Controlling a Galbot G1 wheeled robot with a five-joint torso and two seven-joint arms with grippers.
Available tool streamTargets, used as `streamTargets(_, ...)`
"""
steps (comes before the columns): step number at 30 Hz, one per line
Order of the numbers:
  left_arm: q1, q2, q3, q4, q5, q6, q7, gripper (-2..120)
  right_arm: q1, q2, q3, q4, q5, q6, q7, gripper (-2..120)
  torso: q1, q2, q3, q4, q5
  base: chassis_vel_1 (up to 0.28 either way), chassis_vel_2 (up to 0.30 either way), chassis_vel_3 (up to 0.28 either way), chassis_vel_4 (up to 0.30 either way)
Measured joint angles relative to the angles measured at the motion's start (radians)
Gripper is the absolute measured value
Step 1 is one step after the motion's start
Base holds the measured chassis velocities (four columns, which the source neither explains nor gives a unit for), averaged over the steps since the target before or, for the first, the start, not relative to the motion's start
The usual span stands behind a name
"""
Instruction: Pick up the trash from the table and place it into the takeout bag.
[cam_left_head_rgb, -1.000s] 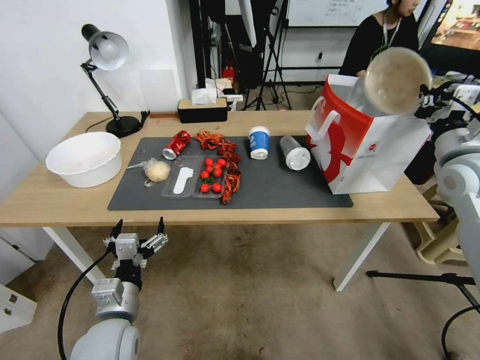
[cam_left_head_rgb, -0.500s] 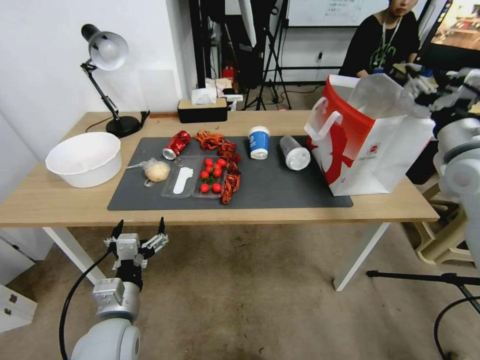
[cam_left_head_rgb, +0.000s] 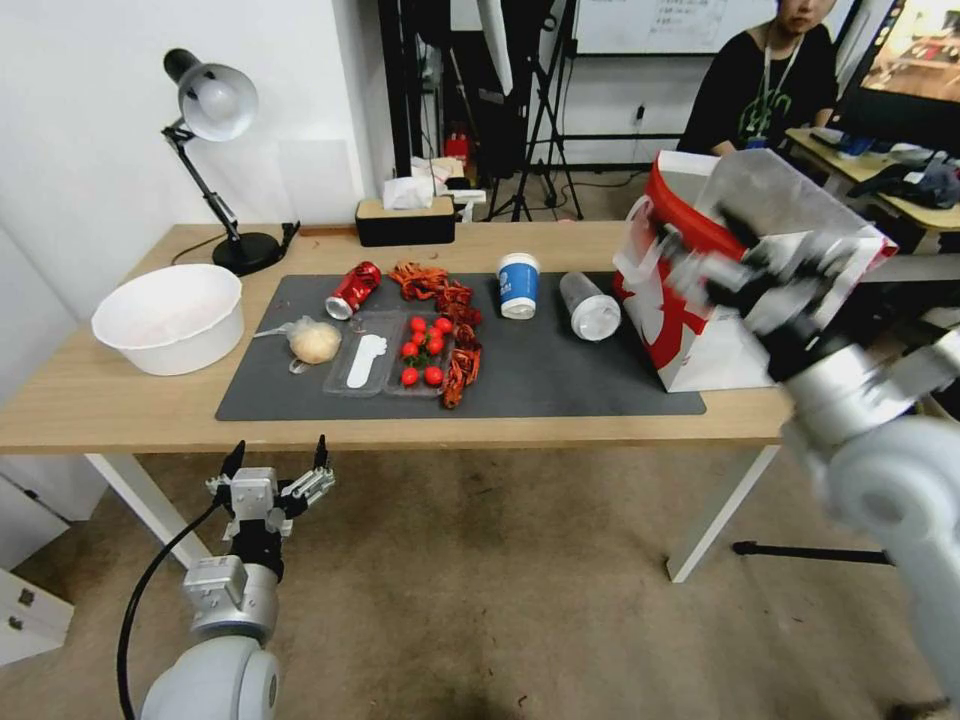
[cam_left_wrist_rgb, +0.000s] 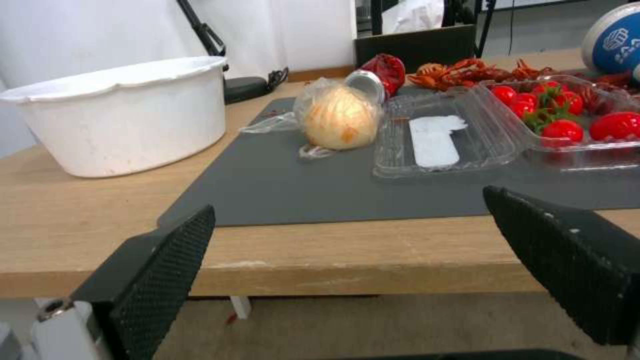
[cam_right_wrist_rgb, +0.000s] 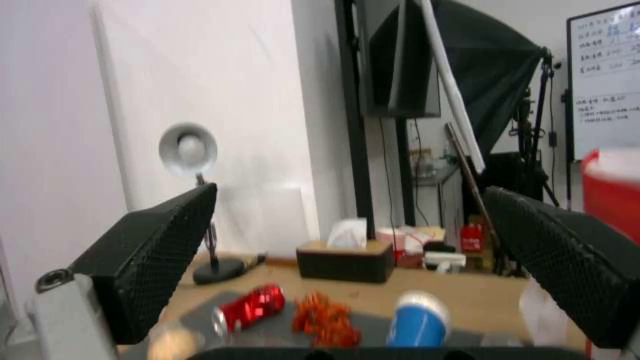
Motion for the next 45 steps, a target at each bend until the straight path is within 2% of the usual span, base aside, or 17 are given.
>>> streamTargets(1,-0.001,0.002,0.000,0.002,-0.001,0.000,0.000,100,-0.044,0.016,-0.022,0.003,-0.079,0.023,0.009,100,0.000,0.000,0.000,-0.0001,0.0002,0.000,0.000,0.000,0.000)
streamTargets(3,-0.001,0.002,-0.001,0.003,-0.001,-0.001,0.000,100,-0.062,0.025,-0.028,0.003,-0.112,0.036,0.012,100,0.000,0.000,0.000,0.0000,0.0000,0.000,0.000,0.000,0.000)
streamTargets(5,-0.004,0.003,-0.001,0.009,-0.002,-0.003,0.000,100,-0.149,0.074,-0.066,-0.003,-0.251,0.076,0.057,100,0.000,0.000,0.000,-0.0001,0.0002,0.000,0.000,0.000,0.000)
streamTargets(7,-0.005,0.003,-0.001,0.010,-0.002,-0.004,0.000,100,-0.165,0.083,-0.076,-0.007,-0.275,0.084,0.071,100,0.000,0.000,0.000,-0.0001,0.0000,0.000,0.000,0.000,0.000)
streamTargets(10,-0.007,0.003,-0.001,0.013,-0.003,-0.005,0.000,100,-0.247,0.136,-0.134,-0.046,-0.398,0.146,0.124,100,0.000,0.000,0.000,0.0000,0.0000,0.000,0.000,0.000,0.000)
streamTargets(20,-0.009,0.007,0.000,0.019,-0.004,-0.007,-0.001,100,-0.320,0.185,-0.191,-0.094,-0.487,0.207,0.168,100,0.000,0.000,0.000,-0.0001,-0.0001,0.000,0.000,0.000,0.000)
streamTargets(21,-0.009,0.008,0.000,0.020,-0.004,-0.010,-0.001,100,-0.343,0.204,-0.210,-0.132,-0.530,0.250,0.173,100,0.000,0.000,0.000,-0.0001,0.0001,0.000,0.000,0.000,0.000)
streamTargets(29,-0.009,0.010,-0.002,0.023,-0.004,-0.015,-0.001,100,-0.377,0.225,-0.242,-0.180,-0.565,0.297,0.185,100,0.000,0.000,0.000,-0.0001,0.0002,0.000,0.000,0.000,0.000)
streamTargets(33,-0.006,0.017,-0.008,0.028,-0.009,-0.024,-0.002,100,-0.404,0.259,-0.276,-0.256,-0.640,0.347,0.196,100,0.000,0.000,0.000,-0.0001,0.0001,0.000,0.000,0.000,0.000)
streamTargets(36,-0.005,0.018,-0.008,0.027,-0.010,-0.024,-0.002,100,-0.391,0.260,-0.283,-0.259,-0.641,0.338,0.210,100,0.000,0.000,0.000,-0.0001,0.0000,0.000,0.000,0.000,0.000)
streamTargets(38,-0.004,0.021,-0.007,0.020,-0.011,-0.024,-0.002,100,-0.339,0.261,-0.298,-0.250,-0.632,0.287,0.261,100,0.000,0.000,0.000,-0.0002,0.0002,0.000,0.000,0.000,0.000)
streamTargets(39,-0.002,0.023,-0.007,0.017,-0.012,-0.025,-0.002,100,-0.265,0.256,-0.312,-0.244,-0.603,0.230,0.310,100,0.000,0.000,0.000,0.0000,0.0002,0.000,0.000,0.000,0.000)
streamTargets(40,-0.002,0.023,-0.007,0.017,-0.012,-0.025,-0.002,100,-0.265,0.256,-0.312,-0.244,-0.603,0.230,0.310,100,0.000,0.000,0.000,0.0000,0.0002,0.000,0.000,0.000,0.000)
streamTargets(42,0.000,0.024,-0.006,0.008,-0.014,-0.026,-0.002,100,-0.152,0.238,-0.339,-0.237,-0.514,0.134,0.366,100,0.000,0.000,0.000,0.0000,0.0002,0.000,0.000,0.000,0.000)
streamTargets(45,0.002,0.023,-0.005,0.004,-0.014,-0.026,-0.002,100,-0.068,0.228,-0.368,-0.260,-0.467,0.085,0.405,100,0.000,0.000,0.000,-0.0001,0.0001,0.000,0.000,0.000,0.000)
